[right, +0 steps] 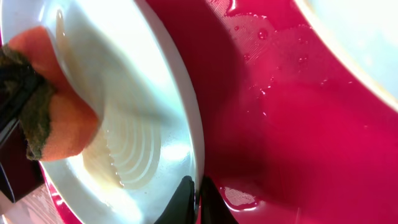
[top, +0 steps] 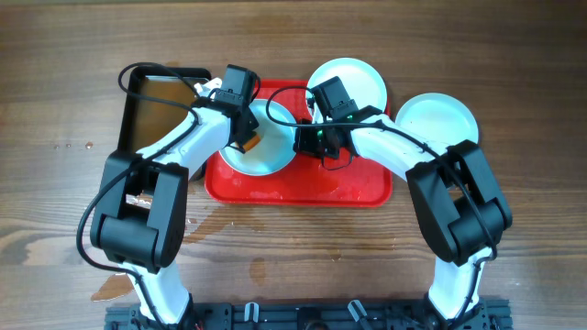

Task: Clean dirty plates on tray and stack at the side
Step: 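Scrub the plate with the sponge while the right gripper holds the rim, then keep scrubbing the plate interior with the sponge in the left gripper, then return the sponge to the black tray with the left gripper, then lift the plate with the right gripper and stack it on the right plate, then grip the last plate rim with the right gripper, drag it to tray center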

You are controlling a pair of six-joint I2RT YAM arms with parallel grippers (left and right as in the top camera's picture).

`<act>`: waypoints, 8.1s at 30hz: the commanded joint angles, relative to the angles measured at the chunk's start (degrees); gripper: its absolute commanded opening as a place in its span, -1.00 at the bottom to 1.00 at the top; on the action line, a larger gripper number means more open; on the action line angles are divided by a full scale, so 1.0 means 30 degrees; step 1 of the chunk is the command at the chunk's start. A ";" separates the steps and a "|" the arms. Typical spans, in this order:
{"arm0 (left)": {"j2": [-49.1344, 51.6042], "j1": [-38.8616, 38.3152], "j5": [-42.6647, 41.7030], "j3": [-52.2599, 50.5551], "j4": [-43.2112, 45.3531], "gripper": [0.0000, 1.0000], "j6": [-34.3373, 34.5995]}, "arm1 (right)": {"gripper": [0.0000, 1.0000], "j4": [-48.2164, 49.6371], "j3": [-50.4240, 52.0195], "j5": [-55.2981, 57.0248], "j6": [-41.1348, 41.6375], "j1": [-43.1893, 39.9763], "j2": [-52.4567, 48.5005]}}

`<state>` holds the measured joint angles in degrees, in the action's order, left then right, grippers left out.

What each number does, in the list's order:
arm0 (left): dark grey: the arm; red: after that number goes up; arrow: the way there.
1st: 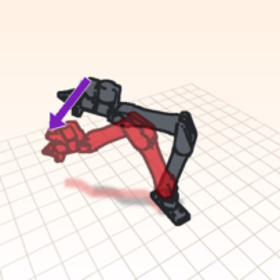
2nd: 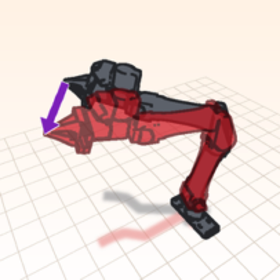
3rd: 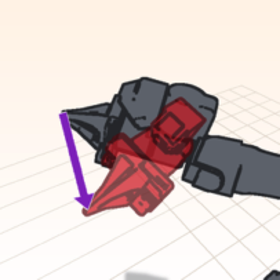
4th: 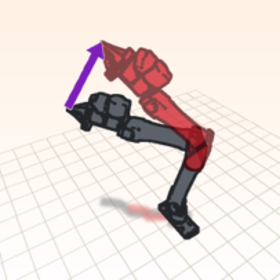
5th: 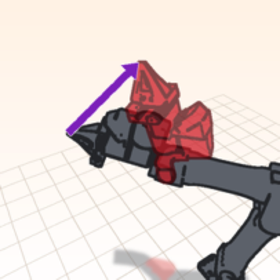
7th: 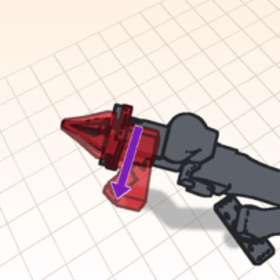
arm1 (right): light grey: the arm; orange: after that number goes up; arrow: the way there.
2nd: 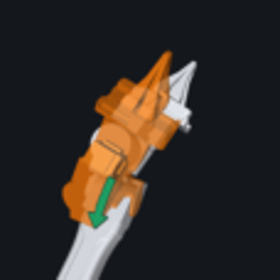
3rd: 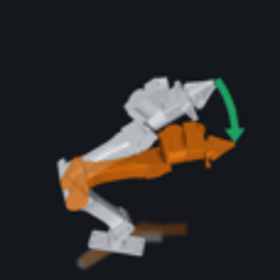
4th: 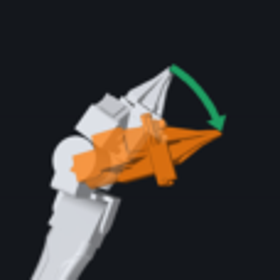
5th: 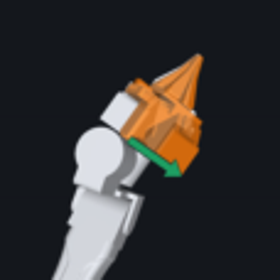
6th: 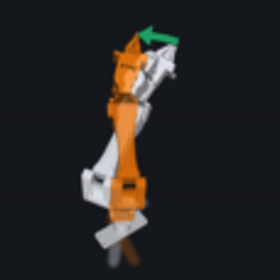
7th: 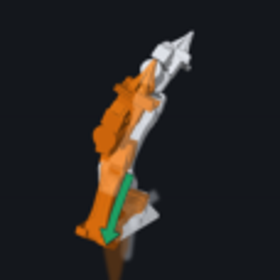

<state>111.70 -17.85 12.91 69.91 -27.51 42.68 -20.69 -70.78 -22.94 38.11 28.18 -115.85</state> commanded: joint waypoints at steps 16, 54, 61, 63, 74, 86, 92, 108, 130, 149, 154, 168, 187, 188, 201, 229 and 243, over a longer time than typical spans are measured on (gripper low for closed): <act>-0.0466 0.0291 -0.9741 0.0124 -0.4269 -0.92 -0.4073 | -0.66 -0.0160 -0.0087 -0.0525 -0.0204 0.0087 -0.0313; -0.0481 0.0561 -0.8998 0.0138 -0.2725 -0.92 -0.3155 | 0.99 -0.2040 -0.0044 0.2885 -0.1151 -0.0889 0.2798; -0.0488 0.1195 -0.9333 0.0539 -0.3235 -0.92 -0.9333 | 0.99 -0.2040 -0.0044 0.2885 -0.1158 -0.0889 0.2798; -0.0517 0.1515 -0.9617 0.0838 -0.3024 -0.92 -1.0185 | 0.99 -0.2040 -0.0044 0.2885 -0.1151 -0.0889 0.2798; -0.0517 0.2025 -0.6841 0.0918 -0.2550 -0.92 -0.5100 | 0.99 -0.2040 -0.0044 0.2885 -0.1151 -0.0889 0.2798; -0.0517 0.1858 -0.7985 0.0918 -0.2608 -0.92 -0.5122 | 0.99 -0.2040 -0.0044 0.2885 -0.1144 -0.0889 0.2798; -0.0517 0.1858 -0.7992 0.0918 -0.2477 -0.92 -0.5064 | 0.99 -0.2040 -0.0044 0.2885 -0.1151 -0.0889 0.2798; -0.0517 0.1865 -0.7919 0.0918 -0.2164 -0.92 -0.5151 | 0.99 -0.2040 -0.0044 0.2885 -0.1151 -0.0889 0.2798; -0.6120 0.4794 -1.1293 0.4546 -0.4626 -0.92 -0.8437 | 1.00 -0.1326 -0.0044 0.2790 -0.1144 -0.0889 0.2798; -0.6586 0.7599 -0.8750 0.3883 -0.9143 -0.92 -0.9100 | -0.28 -0.1144 -0.0007 0.0495 0.1698 -0.0262 0.0299; -0.6543 0.7599 -0.8750 0.3869 -0.8910 -0.92 -0.9100 | -0.56 -0.0867 -0.0015 0.2055 0.3606 0.0641 -0.0335; -0.4080 0.7577 -0.8765 0.3854 -0.8582 -0.92 -0.9100 | -0.91 -0.4845 -0.3526 0.4109 -0.1421 0.0415 0.0153; -0.3869 0.7577 -0.8765 0.3854 -0.8349 -0.92 -0.9092 | -0.91 -0.6499 -0.4364 2.4305 -0.7220 0.4430 0.7504; -0.3869 0.7577 -0.8765 0.3854 -0.8320 -0.92 -0.9092 | -0.92 -0.6455 -0.4371 2.6010 -0.7220 0.5064 0.7599; -0.3869 0.7577 -0.8772 0.3854 -0.8269 -0.92 -0.9092 | -0.91 -0.4918 -0.4371 3.2713 -0.7715 0.8568 0.7752; -0.3869 0.7519 -0.8772 0.3854 -0.7963 -0.92 -0.9085 | -0.91 -0.7169 0.0852 0.7074 -0.5282 -1.6007 0.6834; -0.3869 0.7519 -0.8772 0.3854 -0.7985 -0.92 -0.9085 | -0.19 -0.6885 0.0189 0.1406 -0.6579 -1.5548 0.5836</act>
<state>99.46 4.67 -13.34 81.80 -51.62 16.56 -40.56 -66.70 -11.86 21.56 -19.97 -101.16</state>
